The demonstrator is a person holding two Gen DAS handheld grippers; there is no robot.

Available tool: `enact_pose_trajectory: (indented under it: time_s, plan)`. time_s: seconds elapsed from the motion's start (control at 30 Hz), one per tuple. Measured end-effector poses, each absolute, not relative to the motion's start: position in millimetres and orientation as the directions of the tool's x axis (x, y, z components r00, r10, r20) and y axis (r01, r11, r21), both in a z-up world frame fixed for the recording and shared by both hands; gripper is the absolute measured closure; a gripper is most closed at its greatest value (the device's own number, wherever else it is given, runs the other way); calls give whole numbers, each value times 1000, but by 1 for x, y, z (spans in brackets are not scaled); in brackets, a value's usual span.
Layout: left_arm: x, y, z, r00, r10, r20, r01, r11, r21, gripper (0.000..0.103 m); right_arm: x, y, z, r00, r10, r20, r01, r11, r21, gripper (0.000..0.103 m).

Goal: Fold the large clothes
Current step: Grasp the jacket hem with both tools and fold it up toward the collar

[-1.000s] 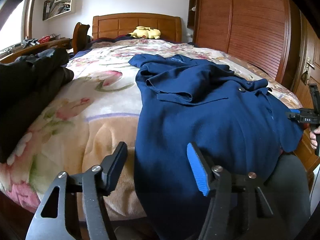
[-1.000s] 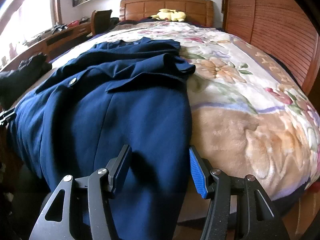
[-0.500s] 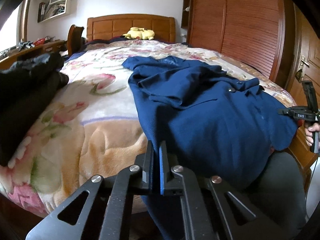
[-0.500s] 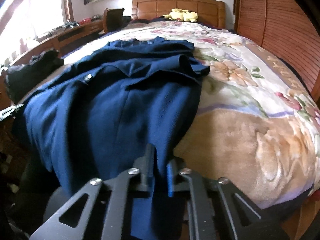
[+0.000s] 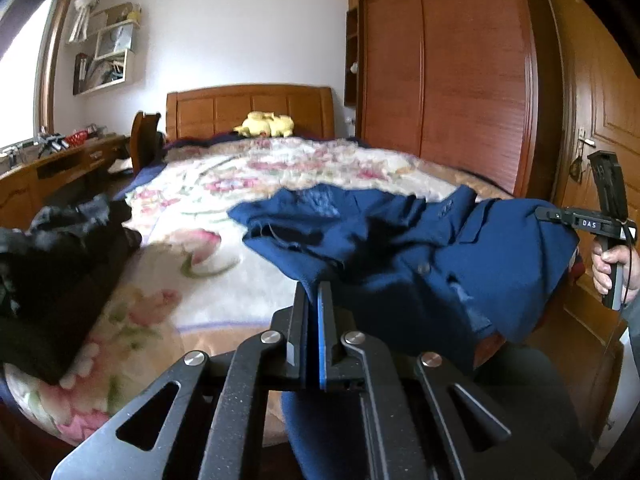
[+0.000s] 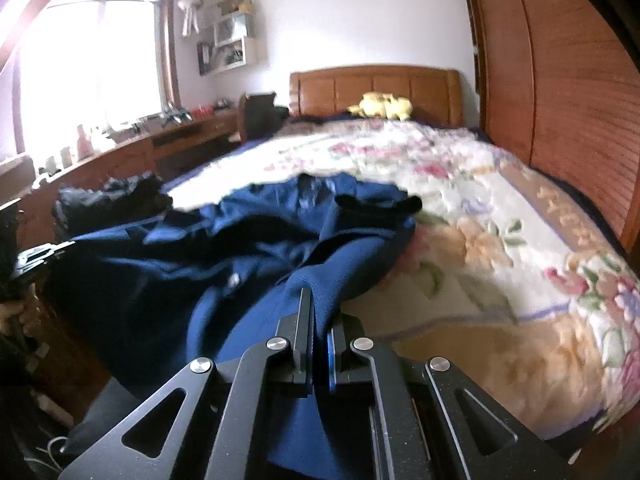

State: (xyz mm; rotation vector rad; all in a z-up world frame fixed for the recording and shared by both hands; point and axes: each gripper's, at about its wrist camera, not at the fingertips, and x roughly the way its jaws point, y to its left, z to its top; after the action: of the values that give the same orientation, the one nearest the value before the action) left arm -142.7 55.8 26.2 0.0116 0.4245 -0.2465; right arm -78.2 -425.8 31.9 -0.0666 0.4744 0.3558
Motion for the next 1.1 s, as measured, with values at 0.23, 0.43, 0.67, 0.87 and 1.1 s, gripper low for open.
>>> enact_pose_trajectory:
  time_s: [0.23,0.43,0.67,0.87,1.1]
  plan:
    - [-154,64,58,916,-231,-329,229,972,-44,99,-101,-425,59,852,352,-386,-384,923,-5,99]
    - [-134,68,89,932,-218,-291,222,975,-19,99,-113,-431,76,869,375,-323,-402,915,-18,99]
    - [-73,62,95,932,-181,-313,193,981,10,99,-57,-420,72,878,337,-339,-369,929,-31,99]
    - [-26,61,94,926,-135,-351,158,987,38,99,1,-407,71,889,280,-362,-316,948,-44,99]
    - [10,55,94,926,-101,-363,137,988,74,99,57,-387,69,885,223,-408,-281,956,-86,99]
